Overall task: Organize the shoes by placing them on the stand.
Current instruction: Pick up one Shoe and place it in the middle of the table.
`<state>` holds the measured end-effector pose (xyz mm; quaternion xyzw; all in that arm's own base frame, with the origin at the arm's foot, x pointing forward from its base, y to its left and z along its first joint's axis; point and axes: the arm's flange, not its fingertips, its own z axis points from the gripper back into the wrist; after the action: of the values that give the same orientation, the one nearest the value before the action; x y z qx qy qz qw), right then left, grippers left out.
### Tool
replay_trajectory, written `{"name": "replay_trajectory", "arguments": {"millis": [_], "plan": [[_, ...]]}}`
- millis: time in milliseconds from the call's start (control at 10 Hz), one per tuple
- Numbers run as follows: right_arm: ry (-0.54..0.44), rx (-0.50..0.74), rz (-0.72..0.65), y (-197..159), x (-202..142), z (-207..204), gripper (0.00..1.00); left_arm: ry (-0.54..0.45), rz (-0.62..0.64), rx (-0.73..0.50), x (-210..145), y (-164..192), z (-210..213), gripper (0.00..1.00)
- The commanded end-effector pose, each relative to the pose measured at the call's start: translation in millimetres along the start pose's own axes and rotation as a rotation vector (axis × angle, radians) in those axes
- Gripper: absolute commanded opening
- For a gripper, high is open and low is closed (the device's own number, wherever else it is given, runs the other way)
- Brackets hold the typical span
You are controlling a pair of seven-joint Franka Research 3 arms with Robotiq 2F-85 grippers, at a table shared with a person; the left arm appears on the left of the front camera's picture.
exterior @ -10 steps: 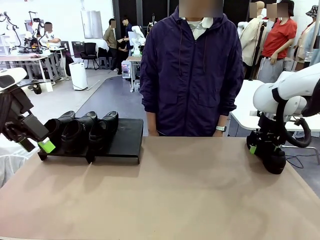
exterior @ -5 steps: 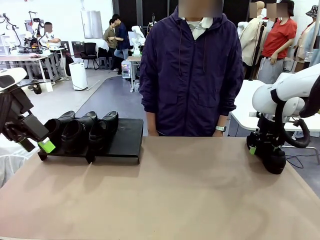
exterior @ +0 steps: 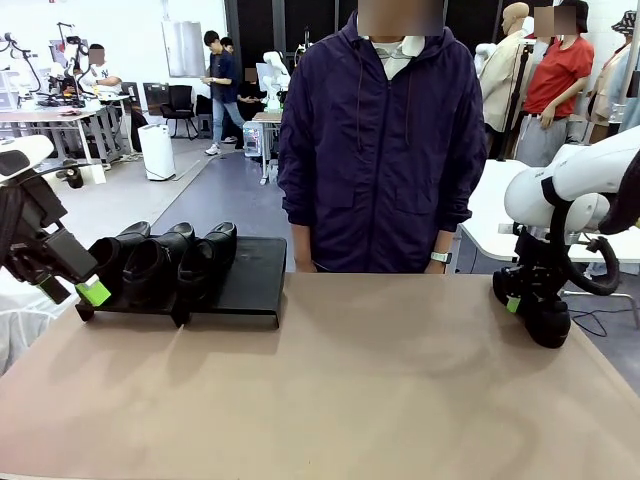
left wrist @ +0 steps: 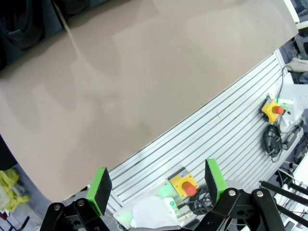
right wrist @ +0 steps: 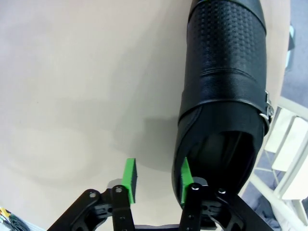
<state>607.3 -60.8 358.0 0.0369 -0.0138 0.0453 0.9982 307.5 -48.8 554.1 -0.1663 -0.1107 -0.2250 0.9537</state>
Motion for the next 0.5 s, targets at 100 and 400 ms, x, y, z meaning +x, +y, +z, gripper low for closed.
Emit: {"name": "replay_trajectory", "arguments": {"millis": [100, 400], "plan": [[0.016, -0.034, 0.000, -1.5, 4.9, 1.6, 0.00, -0.005, 0.009, -0.018, -0.6, -1.1, 1.4, 1.00], [0.013, -0.033, 0.003, -4.2, 0.3, 1.6, 0.00, -0.005, 0.009, -0.018, -0.6, -1.1, 1.4, 1.00]]}}
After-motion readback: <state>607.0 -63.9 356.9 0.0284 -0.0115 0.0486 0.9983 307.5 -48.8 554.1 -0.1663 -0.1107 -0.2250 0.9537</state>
